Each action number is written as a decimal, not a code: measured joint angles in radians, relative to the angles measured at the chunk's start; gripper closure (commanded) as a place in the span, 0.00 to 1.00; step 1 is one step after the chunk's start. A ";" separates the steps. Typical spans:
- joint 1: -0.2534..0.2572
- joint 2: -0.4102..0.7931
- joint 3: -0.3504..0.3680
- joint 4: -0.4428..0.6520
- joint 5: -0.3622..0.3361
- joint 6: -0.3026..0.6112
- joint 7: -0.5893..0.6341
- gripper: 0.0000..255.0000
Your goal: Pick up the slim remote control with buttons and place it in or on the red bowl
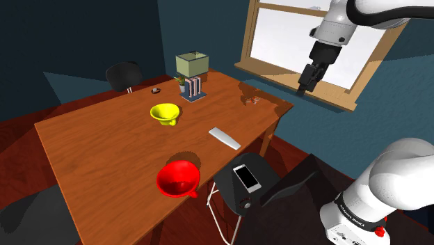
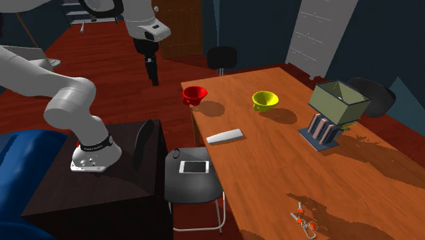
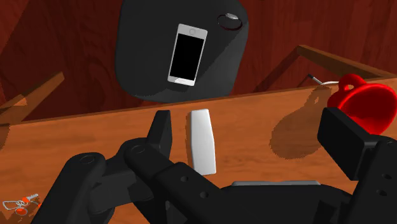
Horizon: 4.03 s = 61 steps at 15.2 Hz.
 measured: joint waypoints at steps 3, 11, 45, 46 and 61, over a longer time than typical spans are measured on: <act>0.004 0.031 0.005 -0.012 0.002 0.042 0.001 0.00; 0.024 0.249 0.035 -0.061 0.009 0.312 0.002 0.00; 0.091 1.401 0.069 0.480 -0.065 0.928 0.073 0.00; 0.092 1.416 0.069 0.484 -0.065 0.939 0.074 0.00; 0.090 1.434 0.069 0.491 -0.065 0.950 0.072 1.00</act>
